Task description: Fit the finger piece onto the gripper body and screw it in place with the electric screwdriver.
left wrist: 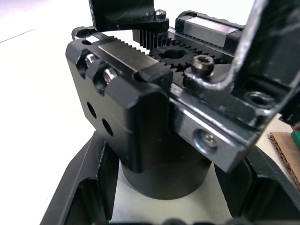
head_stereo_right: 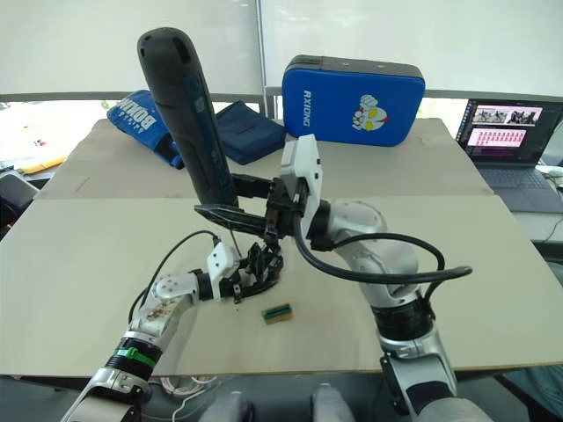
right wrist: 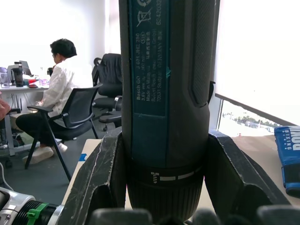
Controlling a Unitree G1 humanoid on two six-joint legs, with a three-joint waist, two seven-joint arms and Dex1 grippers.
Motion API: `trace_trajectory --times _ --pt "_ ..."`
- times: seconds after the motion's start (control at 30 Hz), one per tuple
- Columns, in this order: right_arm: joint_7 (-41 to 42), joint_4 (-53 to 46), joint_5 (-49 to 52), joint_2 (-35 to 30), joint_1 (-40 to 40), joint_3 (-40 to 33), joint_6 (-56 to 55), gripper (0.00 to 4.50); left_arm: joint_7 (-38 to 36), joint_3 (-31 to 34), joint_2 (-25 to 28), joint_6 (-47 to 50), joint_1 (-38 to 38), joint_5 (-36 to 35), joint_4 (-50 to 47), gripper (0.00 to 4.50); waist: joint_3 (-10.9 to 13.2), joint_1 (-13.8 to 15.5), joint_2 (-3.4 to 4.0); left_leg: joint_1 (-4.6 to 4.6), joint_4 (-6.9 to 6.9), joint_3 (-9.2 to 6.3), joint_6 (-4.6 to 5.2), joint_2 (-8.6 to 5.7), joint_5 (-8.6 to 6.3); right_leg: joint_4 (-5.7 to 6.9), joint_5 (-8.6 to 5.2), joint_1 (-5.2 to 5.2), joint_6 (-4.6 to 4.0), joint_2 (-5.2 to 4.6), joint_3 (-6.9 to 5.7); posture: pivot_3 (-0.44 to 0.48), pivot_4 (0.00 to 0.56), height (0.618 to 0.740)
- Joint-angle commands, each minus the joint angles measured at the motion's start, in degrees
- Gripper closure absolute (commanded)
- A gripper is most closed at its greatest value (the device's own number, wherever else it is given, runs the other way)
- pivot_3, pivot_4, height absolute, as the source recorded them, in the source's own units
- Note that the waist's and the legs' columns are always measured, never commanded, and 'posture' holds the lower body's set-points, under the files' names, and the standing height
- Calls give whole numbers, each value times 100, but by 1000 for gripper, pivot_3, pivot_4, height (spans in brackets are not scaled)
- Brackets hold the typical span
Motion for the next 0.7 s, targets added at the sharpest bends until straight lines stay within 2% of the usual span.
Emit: trace_trajectory --times 0.03,0.7 --pt "34 -233 5 39 -1 -85 -265 2595 -32 -131 39 246 149 57 90 2169 0 0 0 0 0 0 0 0 0 0 0 0 0 0 0 0 150 740" --pt "256 58 -393 121 219 87 -625 2595 -26 -134 56 350 195 56 4 2169 0 -4 0 0 -1 0 0 0 0 -1 0 0 0 0 0 0 150 740"
